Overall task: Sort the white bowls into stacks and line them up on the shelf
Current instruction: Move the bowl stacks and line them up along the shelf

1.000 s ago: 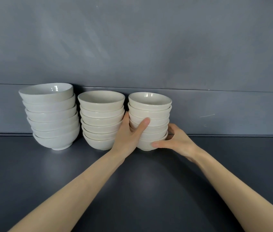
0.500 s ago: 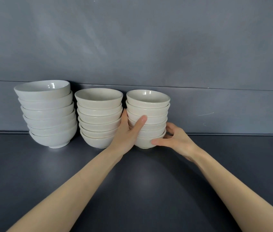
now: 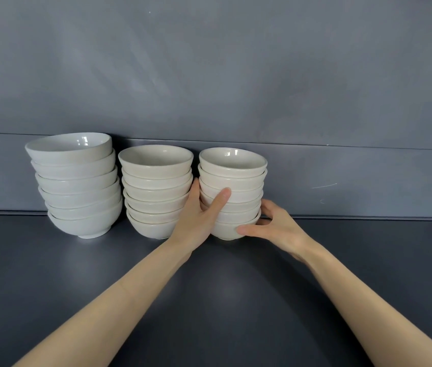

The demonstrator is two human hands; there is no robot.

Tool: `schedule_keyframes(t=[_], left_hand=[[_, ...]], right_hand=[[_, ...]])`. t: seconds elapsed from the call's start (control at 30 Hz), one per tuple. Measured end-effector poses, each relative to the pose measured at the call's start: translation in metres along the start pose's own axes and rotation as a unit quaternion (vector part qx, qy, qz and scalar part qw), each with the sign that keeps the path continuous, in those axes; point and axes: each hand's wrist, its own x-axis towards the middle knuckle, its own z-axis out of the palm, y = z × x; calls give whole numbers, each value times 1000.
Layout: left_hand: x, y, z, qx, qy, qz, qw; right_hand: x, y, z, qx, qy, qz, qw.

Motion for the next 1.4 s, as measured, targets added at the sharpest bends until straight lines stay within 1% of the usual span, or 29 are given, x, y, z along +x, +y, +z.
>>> schedule_keyframes(t=[0.23, 0.47, 0.6, 0.67, 0.73, 0.8, 0.87, 0.97, 1.13, 1.27, 1.4], left_hand=[[-9, 4, 1, 47, 13, -13, 999], [-26, 17, -11, 146, -3, -12, 989], [-39, 28, -18, 226, -8, -25, 974], [-47, 36, -18, 282, -31, -22, 959], [-54, 47, -14, 335, -78, -5, 939], [-60, 59, -6, 382, -113, 22, 917], [-64, 71, 3, 417, -131, 50, 898], [-68, 93, 20, 466, -143, 92, 869], [-67, 128, 56, 522, -148, 180, 821], [-67, 147, 98, 539, -139, 224, 800], [-68, 157, 150, 548, -125, 243, 790]], right_hand=[[-3, -4, 0, -11, -5, 4, 1000], [-14, -12, -8, -44, -19, 26, 999], [-38, -19, -18, -104, -8, 36, 994], [-54, -26, -27, -149, 16, 36, 988], [-73, -36, -37, -204, 36, 35, 978], [-93, -44, -49, -263, 51, 33, 963], [-112, -50, -63, -309, 70, 38, 948], [-138, -61, -86, -363, 101, 51, 925], [-173, -77, -130, -425, 154, 38, 891], [-195, -73, -174, -448, 188, 33, 874], [-211, -61, -222, -464, 205, 28, 861]])
